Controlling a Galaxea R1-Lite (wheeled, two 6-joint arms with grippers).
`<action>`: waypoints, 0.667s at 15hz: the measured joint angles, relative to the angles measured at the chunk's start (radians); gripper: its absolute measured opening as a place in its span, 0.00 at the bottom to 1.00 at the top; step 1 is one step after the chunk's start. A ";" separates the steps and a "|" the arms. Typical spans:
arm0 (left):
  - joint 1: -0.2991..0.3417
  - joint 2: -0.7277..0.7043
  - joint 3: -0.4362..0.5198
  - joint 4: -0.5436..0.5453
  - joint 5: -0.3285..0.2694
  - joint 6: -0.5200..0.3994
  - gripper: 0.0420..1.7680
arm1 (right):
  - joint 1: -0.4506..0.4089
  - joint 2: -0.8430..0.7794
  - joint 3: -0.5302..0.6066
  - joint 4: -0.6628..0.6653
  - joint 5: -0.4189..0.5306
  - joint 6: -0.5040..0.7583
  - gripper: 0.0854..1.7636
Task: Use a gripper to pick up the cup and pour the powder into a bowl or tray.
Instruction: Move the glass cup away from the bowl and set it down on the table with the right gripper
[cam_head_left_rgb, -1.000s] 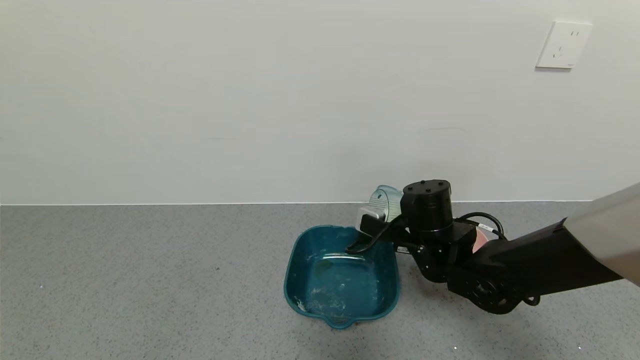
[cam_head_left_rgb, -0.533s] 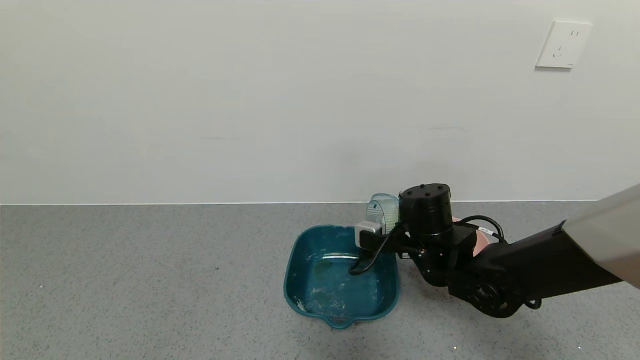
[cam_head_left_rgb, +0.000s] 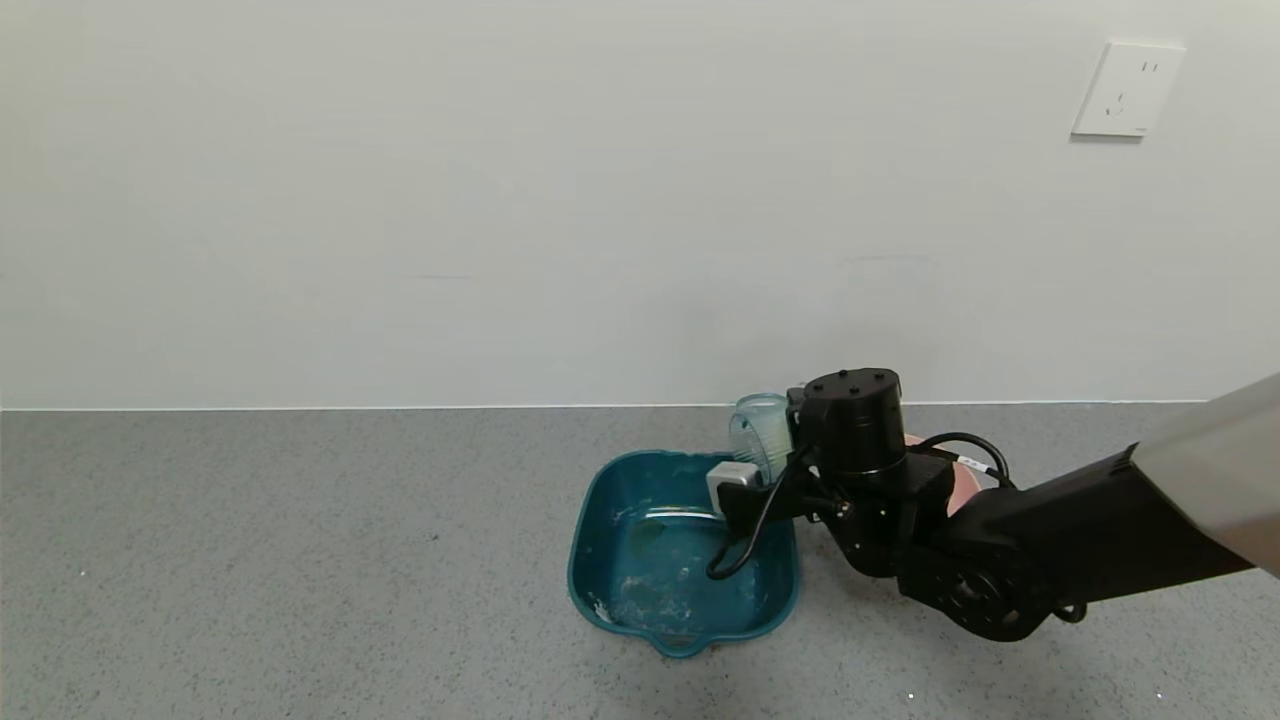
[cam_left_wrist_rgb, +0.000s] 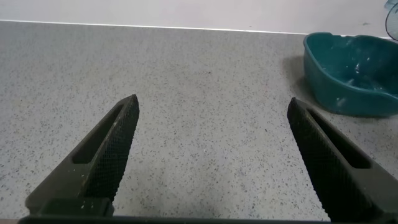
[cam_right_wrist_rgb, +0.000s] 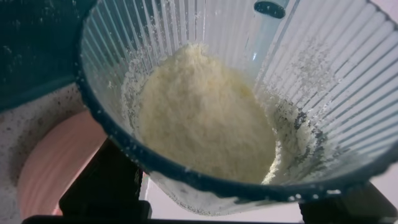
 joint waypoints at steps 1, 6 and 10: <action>0.000 0.000 0.000 0.000 0.000 0.000 0.97 | 0.003 -0.001 0.000 0.000 0.000 -0.018 0.75; 0.000 0.000 0.000 0.000 0.000 0.000 0.97 | 0.014 -0.001 -0.010 0.000 -0.001 -0.101 0.75; 0.000 0.000 0.000 0.000 0.000 0.000 0.97 | 0.018 -0.001 -0.014 0.004 -0.003 -0.162 0.75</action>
